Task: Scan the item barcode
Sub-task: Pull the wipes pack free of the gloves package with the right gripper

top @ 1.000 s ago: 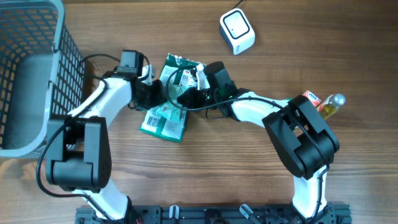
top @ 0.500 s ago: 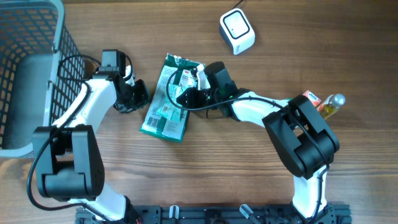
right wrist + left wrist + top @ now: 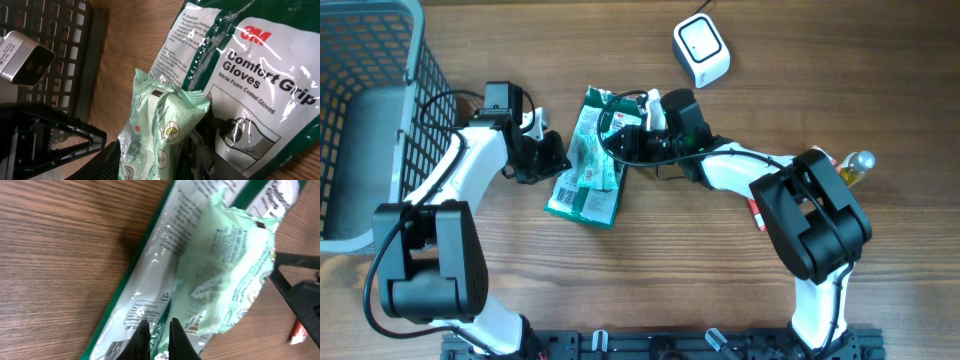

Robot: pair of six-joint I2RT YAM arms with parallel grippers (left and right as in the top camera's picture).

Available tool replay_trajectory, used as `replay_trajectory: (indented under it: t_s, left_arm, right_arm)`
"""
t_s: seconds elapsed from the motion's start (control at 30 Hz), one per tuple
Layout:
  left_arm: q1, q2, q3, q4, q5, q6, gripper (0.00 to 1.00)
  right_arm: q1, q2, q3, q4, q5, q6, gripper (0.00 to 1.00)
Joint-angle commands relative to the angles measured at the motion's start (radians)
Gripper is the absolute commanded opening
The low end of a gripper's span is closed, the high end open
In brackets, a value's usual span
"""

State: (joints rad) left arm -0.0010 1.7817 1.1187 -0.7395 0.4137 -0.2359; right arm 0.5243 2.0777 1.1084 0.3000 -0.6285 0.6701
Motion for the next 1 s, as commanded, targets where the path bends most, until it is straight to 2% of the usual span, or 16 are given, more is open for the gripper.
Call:
replay_trajectory:
  t_s: [0.0,0.37,0.97]
  left_arm:
    - [-0.014,-0.018,0.007,0.002,0.046,0.046,0.08]
    - [-0.082,0.018,0.007,0.021,-0.007,0.046,0.08]
    - [-0.087,0.078,0.007,0.021,-0.058,0.046,0.08]
  right_arm:
    - [0.008,0.028,-0.003,-0.008,0.011,0.0,0.49]
    - [0.033,0.028,-0.003,0.003,0.09,-0.016,0.53]
    - [0.06,0.047,-0.003,0.048,0.168,-0.018,0.53]
